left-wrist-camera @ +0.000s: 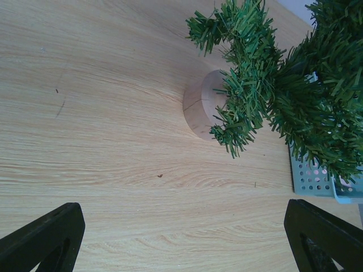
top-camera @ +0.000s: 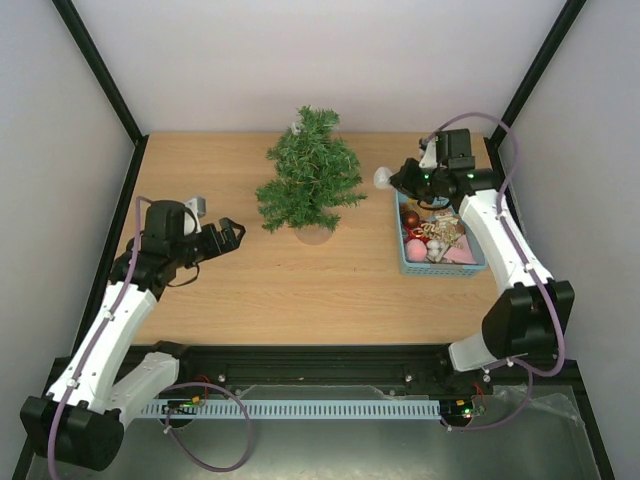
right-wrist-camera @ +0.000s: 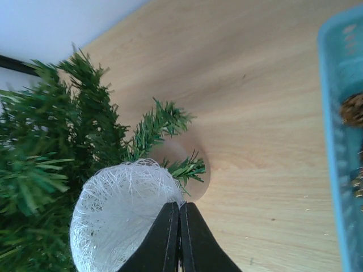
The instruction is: Decorate the small christmas tree
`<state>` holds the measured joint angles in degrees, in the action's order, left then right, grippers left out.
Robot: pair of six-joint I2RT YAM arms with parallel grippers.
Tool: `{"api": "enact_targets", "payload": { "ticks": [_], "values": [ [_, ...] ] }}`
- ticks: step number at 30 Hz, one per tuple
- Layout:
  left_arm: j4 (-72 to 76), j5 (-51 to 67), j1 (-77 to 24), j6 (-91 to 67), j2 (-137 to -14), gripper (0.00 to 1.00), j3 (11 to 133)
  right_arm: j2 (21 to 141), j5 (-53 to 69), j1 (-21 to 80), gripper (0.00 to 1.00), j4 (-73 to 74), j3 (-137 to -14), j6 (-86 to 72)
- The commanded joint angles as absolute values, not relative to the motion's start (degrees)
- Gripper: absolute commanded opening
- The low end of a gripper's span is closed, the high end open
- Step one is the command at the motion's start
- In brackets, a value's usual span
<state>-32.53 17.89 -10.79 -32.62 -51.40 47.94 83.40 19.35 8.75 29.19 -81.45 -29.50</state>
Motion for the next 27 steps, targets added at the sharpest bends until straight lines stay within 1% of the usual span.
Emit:
{"api": "enact_targets", "payload": {
  "ticks": [1, 8, 16, 27],
  "values": [
    [-32.7, 17.8, -10.5, -33.3, -50.0, 0.99, 47.7, 87.1, 28.5, 9.9, 0.01, 20.7, -77.6, -35.3],
    [-33.2, 17.6, -10.5, -33.8, -48.9, 0.99, 47.1, 94.7, 30.0, 13.1, 0.01, 14.1, -80.1, -39.4],
    [-33.7, 17.4, -10.5, -34.0, -47.9, 0.99, 46.7, 101.5, 28.4, 16.6, 0.01, 14.1, -85.5, -41.3],
    [-34.0, 17.7, -10.5, -33.9, -47.2, 0.99, 46.1, 104.2, 23.9, 19.1, 0.01, 19.3, -87.6, -40.3]
  ]
}}
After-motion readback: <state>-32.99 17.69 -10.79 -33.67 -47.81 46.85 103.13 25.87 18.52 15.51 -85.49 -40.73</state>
